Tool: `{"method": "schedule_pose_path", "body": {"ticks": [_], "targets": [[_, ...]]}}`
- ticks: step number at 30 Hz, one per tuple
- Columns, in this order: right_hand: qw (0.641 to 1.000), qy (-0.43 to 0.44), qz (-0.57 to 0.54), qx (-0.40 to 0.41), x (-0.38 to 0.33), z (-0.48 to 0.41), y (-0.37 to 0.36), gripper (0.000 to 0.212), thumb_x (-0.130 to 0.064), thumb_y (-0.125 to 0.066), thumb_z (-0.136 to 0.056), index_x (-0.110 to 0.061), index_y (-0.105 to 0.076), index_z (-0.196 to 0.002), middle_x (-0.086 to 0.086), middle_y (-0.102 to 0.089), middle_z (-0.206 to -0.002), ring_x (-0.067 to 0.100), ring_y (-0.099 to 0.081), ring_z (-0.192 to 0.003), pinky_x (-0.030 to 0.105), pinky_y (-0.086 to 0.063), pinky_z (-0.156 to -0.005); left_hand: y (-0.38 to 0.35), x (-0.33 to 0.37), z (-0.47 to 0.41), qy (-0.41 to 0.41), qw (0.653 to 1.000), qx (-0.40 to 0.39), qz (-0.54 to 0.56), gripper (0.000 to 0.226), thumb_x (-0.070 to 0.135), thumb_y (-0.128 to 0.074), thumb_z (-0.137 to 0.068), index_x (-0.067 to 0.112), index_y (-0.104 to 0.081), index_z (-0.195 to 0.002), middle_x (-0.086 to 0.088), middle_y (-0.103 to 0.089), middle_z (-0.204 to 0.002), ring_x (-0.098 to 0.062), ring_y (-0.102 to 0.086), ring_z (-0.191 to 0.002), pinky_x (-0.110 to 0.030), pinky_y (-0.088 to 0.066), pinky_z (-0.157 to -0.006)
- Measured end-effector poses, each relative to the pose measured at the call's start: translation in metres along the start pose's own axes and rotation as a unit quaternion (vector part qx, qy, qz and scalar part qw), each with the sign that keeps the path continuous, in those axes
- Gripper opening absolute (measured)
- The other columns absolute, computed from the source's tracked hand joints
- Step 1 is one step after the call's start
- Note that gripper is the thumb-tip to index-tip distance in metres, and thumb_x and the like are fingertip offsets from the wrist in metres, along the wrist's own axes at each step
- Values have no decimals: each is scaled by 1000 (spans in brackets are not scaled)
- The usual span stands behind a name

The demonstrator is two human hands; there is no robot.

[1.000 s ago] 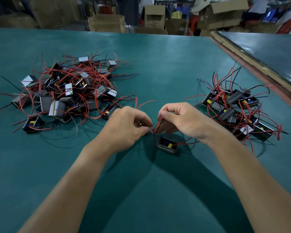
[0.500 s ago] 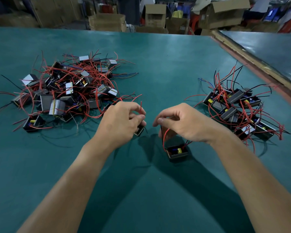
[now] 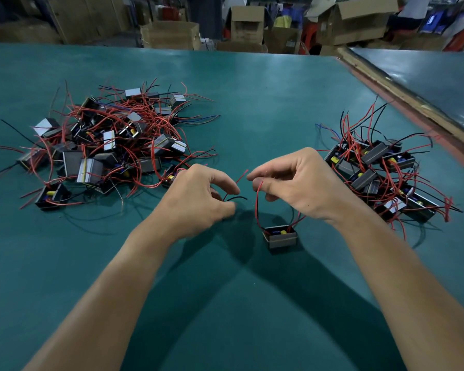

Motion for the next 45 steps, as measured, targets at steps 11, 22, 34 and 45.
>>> {"method": "schedule_pose_path", "body": {"ticks": [11,22,34,45], "targets": [[999,-22,-37,-16,0,0,0,9,-1,-73,-87,-7,-73,-80,8,-75,-72,10,-68,-58,19,-55,-58,0,3,-4,-72,992,101,36,31,31,-63,-93,8,-69,-74,2,-42,-51,-11,-31,-47,-29,-31,-48],[1000,5,-27,-12,-1,-1,-1,19,-1,-78,-81,-17,-75,-72,-3,-70,-61,7,-62,-55,21,-56,-58,-2,7,-1,-107,989,89,56,11,16,-71,-88,25,-77,-87,23,-66,-69,-16,-51,-49,-14,-38,-49],[1000,5,-21,7,-1,-1,1,8,-5,-77,-84,-11,-78,-79,12,-74,-72,19,-66,-61,40,-59,-66,-5,10,1,-103,991,68,58,11,18,-69,-86,25,-74,-79,24,-63,-58,-1,-55,-42,-13,-39,-46],[1000,8,-22,-8,-3,0,1,11,-4,-75,-85,-13,-76,-78,-4,-66,-60,9,-62,-53,18,-51,-54,-5,8,0,-87,989,45,110,10,23,-67,-87,31,-73,-85,6,-71,-66,-20,-59,-46,-42,-56,-48]]}}
Point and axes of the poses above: each hand's wrist, its own z-axis away from the middle knuckle, its own y-axis out of the back of the hand, x = y × z, the point moved 3 cm from there along -z, towards the middle knuckle
